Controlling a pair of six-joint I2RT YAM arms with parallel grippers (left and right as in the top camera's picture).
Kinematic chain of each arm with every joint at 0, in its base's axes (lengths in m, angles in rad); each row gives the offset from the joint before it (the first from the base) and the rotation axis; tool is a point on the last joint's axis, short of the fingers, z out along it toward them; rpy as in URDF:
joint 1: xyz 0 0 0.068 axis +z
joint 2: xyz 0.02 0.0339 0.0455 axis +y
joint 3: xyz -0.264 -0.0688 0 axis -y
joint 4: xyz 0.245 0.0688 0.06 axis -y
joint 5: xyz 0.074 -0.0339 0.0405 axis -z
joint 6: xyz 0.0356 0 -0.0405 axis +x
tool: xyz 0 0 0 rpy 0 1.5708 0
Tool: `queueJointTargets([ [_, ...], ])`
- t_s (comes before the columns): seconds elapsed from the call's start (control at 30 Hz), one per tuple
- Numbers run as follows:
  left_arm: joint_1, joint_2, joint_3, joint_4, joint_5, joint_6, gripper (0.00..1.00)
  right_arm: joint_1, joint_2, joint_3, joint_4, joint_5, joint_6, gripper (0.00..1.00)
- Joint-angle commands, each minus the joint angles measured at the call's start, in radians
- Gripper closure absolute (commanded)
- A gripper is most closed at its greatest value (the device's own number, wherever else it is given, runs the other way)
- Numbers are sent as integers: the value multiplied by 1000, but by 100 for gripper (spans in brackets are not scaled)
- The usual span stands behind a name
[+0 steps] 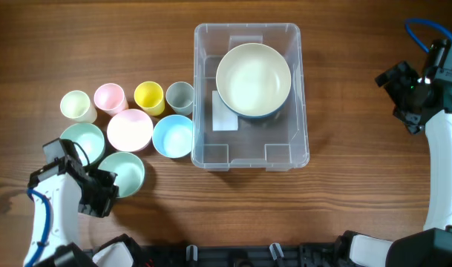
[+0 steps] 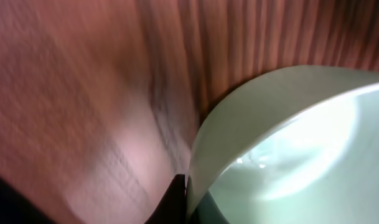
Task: Pack container
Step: 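Reach the left gripper to the green bowl and grasp its rim, then carry the green bowl with the left gripper into the container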
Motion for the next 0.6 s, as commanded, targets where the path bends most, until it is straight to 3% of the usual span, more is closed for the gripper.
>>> queueJointTargets([
  [0.0,6,-73,-5,-62,62,-2,96,-3,8,11,2,-1,14,1],
  [0.2,6,-279,37,-162,57,25,96,-2,8,11,1,-1,14,1],
  [0.33,-15,-386,154,-206,77,127,96,-2,8,11,3,-1,13,0],
  [0.57,-242,-338,425,-110,76,333,96,-2,8,11,3,-1,14,0],
])
